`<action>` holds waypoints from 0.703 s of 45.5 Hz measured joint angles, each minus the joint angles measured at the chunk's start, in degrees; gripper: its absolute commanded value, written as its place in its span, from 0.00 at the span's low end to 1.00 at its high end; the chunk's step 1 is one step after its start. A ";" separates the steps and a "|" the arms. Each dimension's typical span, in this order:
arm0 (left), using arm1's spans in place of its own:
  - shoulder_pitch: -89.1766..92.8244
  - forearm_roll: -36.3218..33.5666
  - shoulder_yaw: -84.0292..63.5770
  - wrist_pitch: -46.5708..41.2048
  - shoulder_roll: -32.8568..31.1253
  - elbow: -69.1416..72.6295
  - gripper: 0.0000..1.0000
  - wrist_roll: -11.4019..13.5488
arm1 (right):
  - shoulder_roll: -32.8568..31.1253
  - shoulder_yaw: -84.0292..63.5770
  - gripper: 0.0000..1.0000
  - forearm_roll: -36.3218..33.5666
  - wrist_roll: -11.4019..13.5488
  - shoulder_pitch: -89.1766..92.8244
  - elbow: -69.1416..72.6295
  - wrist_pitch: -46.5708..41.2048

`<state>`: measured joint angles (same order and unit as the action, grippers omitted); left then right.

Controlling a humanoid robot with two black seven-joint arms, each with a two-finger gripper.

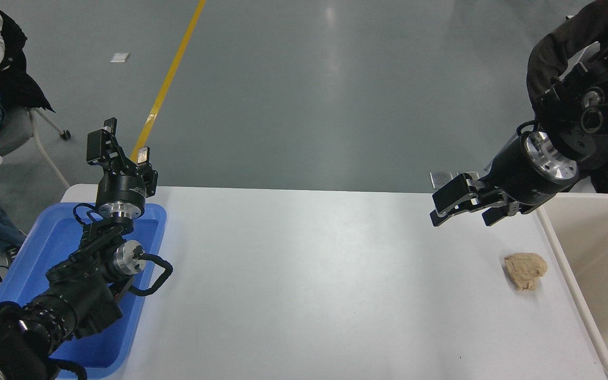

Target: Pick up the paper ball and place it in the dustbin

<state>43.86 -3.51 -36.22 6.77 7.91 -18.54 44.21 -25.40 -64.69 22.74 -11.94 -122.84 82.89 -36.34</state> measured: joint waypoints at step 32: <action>0.00 0.08 -0.07 0.00 0.01 0.00 1.00 -0.09 | 1.97 -0.57 1.00 1.18 -0.01 6.91 -4.24 5.70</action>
<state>43.86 -3.43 -36.29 6.77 7.91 -18.55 44.11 -23.43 -65.26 23.92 -11.95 -115.92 78.64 -30.64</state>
